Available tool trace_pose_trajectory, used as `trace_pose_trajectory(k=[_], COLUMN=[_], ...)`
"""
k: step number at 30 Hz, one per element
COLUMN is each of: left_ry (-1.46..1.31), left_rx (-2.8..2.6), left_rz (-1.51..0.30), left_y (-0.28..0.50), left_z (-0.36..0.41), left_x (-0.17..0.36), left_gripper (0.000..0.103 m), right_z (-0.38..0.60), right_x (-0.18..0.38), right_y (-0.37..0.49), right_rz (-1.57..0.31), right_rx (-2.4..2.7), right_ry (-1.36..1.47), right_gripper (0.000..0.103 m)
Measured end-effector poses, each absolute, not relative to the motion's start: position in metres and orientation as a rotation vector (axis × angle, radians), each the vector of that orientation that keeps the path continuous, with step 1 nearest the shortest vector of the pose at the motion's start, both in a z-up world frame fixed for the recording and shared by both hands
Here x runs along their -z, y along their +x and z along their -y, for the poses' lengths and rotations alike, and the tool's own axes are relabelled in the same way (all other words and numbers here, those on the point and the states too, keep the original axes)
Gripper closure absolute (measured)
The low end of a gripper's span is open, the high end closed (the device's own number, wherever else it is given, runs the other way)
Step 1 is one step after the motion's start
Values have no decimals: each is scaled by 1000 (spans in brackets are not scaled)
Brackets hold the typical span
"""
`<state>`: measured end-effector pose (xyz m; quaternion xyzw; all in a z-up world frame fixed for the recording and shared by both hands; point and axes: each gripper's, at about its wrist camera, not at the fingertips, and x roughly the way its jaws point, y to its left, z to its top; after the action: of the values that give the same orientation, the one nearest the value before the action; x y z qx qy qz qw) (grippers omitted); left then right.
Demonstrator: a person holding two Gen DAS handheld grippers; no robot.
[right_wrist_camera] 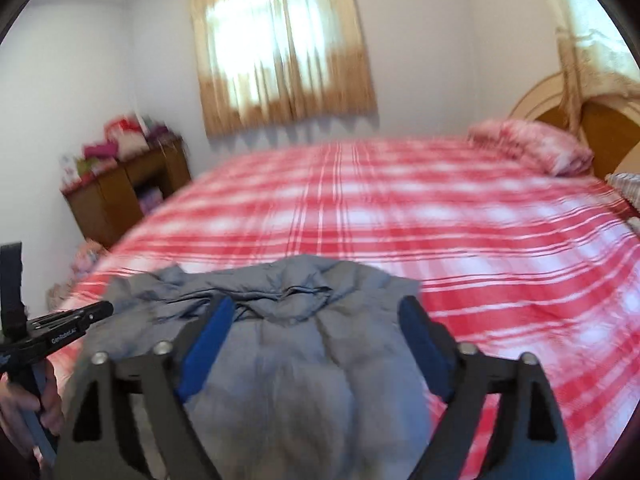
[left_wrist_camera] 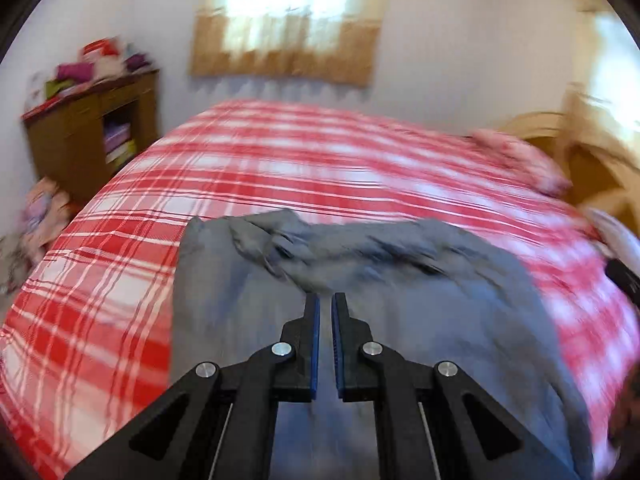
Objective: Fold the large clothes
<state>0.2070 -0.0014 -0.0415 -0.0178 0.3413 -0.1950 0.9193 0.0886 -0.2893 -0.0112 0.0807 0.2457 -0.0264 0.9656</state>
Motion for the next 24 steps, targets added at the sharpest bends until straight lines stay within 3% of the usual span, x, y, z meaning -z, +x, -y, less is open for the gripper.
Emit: trace_pose_trajectory(k=[5,10,13,15,20,24], left_ry=[-130,-236,-251,-272,-274,-227], left_rx=[482,399,319,289,279,249], left_rz=[-692,-726,-779,-805,-816,-852], left_y=[94,5,-31,-46,-64,-74], left_z=[-65,-136,-160,-164,-157,-164], left_x=[27,42,63,77,93,91], left_gripper=[97,96,80,57,38,38], right_z=[317,325,323,318,289,280], right_x=[-11,-7,15,38,87,107], right_y=[-56,-138,-145,-139,-129,-136], right_rz=[-467,-547,-621,-698,-827,-877], right_rx=[105,95,60,31,-17,2], right_ry=[116,109,138,152,110,80], right_gripper=[5,5,4,4,4,5])
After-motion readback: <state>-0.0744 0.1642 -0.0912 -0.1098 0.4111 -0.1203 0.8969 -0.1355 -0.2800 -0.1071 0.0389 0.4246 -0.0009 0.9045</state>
